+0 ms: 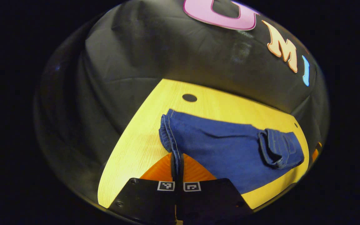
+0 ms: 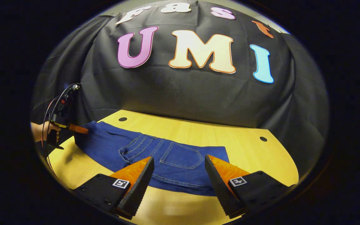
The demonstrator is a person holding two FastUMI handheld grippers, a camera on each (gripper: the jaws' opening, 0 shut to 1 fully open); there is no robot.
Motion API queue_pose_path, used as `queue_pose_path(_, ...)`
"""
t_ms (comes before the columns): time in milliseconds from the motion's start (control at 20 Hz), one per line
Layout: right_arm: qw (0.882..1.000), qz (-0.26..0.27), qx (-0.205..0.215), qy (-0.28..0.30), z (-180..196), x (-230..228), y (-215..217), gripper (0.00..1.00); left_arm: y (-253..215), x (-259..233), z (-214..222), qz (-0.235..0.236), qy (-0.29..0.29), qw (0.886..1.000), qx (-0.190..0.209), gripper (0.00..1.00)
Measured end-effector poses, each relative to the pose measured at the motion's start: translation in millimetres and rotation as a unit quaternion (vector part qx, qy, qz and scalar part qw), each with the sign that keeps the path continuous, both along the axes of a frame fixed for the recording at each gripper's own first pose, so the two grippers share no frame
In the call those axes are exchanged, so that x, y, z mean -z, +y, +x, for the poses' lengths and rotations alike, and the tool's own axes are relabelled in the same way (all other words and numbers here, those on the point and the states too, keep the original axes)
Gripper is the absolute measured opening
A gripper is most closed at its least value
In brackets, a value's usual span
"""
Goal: Grasp the waist and the cuffs of the jeans and fold them to make the two legs overlap; first hold the waist and fold one-third of the jeans toward the cuffs, then hold the cuffs and fold the remaining one-third in the same direction to finish folding.
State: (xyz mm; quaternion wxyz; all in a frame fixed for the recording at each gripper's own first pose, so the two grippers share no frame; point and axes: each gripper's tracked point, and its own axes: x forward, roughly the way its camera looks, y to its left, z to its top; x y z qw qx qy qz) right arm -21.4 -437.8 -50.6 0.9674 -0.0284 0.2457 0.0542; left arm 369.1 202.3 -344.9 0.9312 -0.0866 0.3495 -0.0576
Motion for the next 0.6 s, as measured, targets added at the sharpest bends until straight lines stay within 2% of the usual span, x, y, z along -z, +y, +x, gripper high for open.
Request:
queue_pose_path(300,1.0,0.011,-0.01,-0.012,-16,-10,-49,0.99,-54,-75,2,-0.003,-0.056,0.998,0.02,0.0)
queue_pose_path(600,0.999,0.02,-0.019,-0.019,-30,-13,-85,1.0,-143,-123,-2,-0.001,-0.091,0.994,0.059,0.0)
